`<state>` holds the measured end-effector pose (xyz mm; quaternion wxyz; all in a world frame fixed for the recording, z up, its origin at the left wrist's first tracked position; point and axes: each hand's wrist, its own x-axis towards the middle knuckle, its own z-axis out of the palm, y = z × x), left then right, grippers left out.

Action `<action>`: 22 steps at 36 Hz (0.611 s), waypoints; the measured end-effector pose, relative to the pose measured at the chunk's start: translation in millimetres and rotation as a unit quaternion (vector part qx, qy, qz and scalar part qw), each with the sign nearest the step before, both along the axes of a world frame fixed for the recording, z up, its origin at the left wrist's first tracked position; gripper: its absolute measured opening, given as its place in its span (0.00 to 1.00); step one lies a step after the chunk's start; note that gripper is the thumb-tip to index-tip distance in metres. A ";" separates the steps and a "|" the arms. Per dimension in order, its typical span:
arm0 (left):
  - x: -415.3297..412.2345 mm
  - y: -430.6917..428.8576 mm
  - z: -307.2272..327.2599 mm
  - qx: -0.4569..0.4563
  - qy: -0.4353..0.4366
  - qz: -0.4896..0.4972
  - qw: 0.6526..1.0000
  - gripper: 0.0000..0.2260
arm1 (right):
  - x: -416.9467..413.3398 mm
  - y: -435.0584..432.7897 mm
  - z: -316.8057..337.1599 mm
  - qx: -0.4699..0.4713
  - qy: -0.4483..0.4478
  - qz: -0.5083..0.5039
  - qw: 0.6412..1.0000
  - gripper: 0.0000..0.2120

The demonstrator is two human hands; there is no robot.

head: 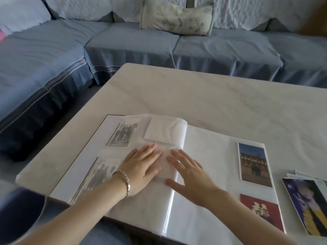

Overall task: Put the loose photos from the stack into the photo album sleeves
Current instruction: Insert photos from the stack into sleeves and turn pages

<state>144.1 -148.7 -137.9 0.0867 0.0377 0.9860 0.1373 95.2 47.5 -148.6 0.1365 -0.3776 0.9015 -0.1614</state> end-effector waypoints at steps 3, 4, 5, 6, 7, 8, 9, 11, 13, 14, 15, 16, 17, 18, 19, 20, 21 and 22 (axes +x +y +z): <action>-2.3 -2.7 -6.9 -0.039 -0.019 0.036 0.998 0.24 | -3.2 0.0 2.2 -0.006 -0.018 -0.018 1.000 0.34; -2.8 -3.5 -7.8 -0.042 -0.028 0.050 0.997 0.23 | -3.1 2.3 2.9 -0.016 -0.026 -0.028 0.999 0.33; -3.4 -3.8 -7.8 -0.042 -0.039 0.064 0.996 0.23 | -2.6 6.3 3.7 -0.027 -0.036 -0.041 0.998 0.31; -4.2 -3.2 -6.4 -0.044 -0.048 0.075 0.995 0.22 | -1.9 12.1 4.2 -0.036 -0.045 -0.058 0.997 0.29; -5.9 -1.4 -4.1 -0.051 -0.052 0.087 0.994 0.22 | -1.0 20.2 4.5 -0.044 -0.053 -0.078 0.995 0.27; -8.8 1.7 -0.5 -0.067 -0.051 0.099 0.992 0.21 | -0.2 29.9 4.6 -0.050 -0.058 -0.098 0.992 0.25; -13.2 6.5 4.5 -0.090 -0.045 0.109 0.989 0.21 | 0.9 41.2 4.9 -0.055 -0.063 -0.118 0.989 0.23; -23.0 20.8 14.8 -0.131 -0.021 0.124 0.983 0.19 | 4.9 67.0 6.0 -0.064 -0.069 -0.163 0.982 0.20; -30.0 39.3 22.4 -0.113 0.031 0.127 0.985 0.15 | 10.3 95.0 7.0 -0.077 -0.065 -0.217 0.971 0.18; -31.5 49.8 25.2 -0.080 0.061 0.114 0.988 0.14 | 12.6 108.9 7.0 -0.085 -0.062 -0.248 0.963 0.18; -32.7 61.2 26.9 -0.039 0.090 0.092 0.991 0.13 | 15.0 122.6 6.7 -0.091 -0.062 -0.282 0.953 0.17; -33.8 72.7 27.4 0.003 0.110 0.070 0.992 0.12 | 17.1 135.6 6.5 -0.094 -0.065 -0.317 0.941 0.18; -34.2 84.7 27.8 0.038 0.117 0.049 0.991 0.12 | 19.2 148.2 6.4 -0.094 -0.075 -0.352 0.928 0.18; -34.8 96.6 27.2 0.061 0.113 0.033 0.991 0.12 | 21.0 160.1 6.1 -0.093 -0.089 -0.383 0.915 0.19; -35.3 107.8 25.5 0.075 0.103 0.024 0.992 0.13 | 22.5 171.4 5.0 -0.092 -0.101 -0.406 0.904 0.21; -36.1 118.4 22.8 0.091 0.087 0.022 0.992 0.13 | 23.5 181.4 3.1 -0.088 -0.111 -0.424 0.894 0.22; -37.3 128.6 20.3 0.108 0.069 0.025 0.991 0.13 | 24.1 190.1 1.2 -0.088 -0.124 -0.440 0.885 0.24; -38.9 138.7 18.2 0.126 0.052 0.027 0.990 0.13 | 24.8 197.1 -0.7 -0.093 -0.141 -0.454 0.875 0.26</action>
